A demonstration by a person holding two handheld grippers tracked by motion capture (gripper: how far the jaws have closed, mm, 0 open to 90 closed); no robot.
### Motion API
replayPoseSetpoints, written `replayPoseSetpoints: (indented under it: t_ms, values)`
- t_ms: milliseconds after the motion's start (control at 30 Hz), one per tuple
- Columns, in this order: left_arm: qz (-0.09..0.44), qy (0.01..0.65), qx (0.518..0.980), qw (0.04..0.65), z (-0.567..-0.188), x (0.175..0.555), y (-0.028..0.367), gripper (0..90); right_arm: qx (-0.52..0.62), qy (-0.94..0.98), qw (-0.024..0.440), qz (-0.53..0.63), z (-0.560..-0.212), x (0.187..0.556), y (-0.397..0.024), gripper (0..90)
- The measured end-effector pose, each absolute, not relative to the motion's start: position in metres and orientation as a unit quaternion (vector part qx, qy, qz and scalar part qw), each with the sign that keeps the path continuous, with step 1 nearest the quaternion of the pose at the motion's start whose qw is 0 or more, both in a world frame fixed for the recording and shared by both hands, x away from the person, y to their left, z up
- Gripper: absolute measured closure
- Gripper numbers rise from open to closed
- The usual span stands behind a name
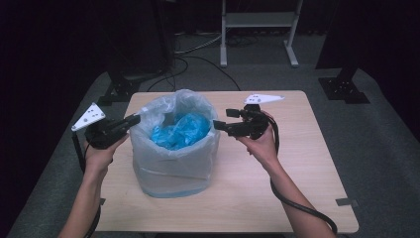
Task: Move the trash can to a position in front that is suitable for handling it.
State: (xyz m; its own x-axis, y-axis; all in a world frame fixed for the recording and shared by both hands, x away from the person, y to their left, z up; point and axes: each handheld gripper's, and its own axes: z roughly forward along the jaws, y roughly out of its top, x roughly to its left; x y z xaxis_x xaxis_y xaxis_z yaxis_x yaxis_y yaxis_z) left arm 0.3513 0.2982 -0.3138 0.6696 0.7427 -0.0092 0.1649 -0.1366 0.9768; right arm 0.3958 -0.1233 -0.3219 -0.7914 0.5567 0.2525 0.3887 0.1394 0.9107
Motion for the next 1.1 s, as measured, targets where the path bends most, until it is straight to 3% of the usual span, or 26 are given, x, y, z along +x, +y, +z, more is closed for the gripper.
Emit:
replayPoseSetpoints:
  t_ms: [300,667,700,867,933,1000,1033,1100]
  values:
    - [0.253,0.32,0.702,0.584,-0.311,0.344,0.306,88.3,0.326,0.76,0.075,0.558,-0.326,0.406,-0.101,30.7]
    - [0.249,0.325,0.693,0.593,-0.311,0.341,0.311,88.2,0.361,0.757,0.111,0.533,-0.328,0.406,-0.092,57.7]
    - [0.249,0.324,0.693,0.595,-0.311,0.341,0.311,88.3,0.368,0.752,0.124,0.534,-0.326,0.405,-0.092,64.0]
    - [0.245,0.32,0.691,0.6,-0.309,0.34,0.308,88.2,0.376,0.747,0.145,0.528,-0.322,0.403,-0.09,71.5]
    - [0.245,0.317,0.692,0.601,-0.307,0.339,0.307,88.3,0.381,0.742,0.164,0.527,-0.32,0.401,-0.089,79.1]
    - [0.244,0.315,0.691,0.603,-0.306,0.339,0.305,88.3,0.385,0.739,0.165,0.528,-0.319,0.401,-0.088,81.6]
    - [0.24,0.312,0.692,0.606,-0.304,0.339,0.303,88.2,0.383,0.737,0.162,0.533,-0.317,0.402,-0.089,87.8]
    - [0.236,0.31,0.691,0.609,-0.303,0.34,0.302,88.2,0.385,0.736,0.161,0.532,-0.315,0.402,-0.089,88.6]
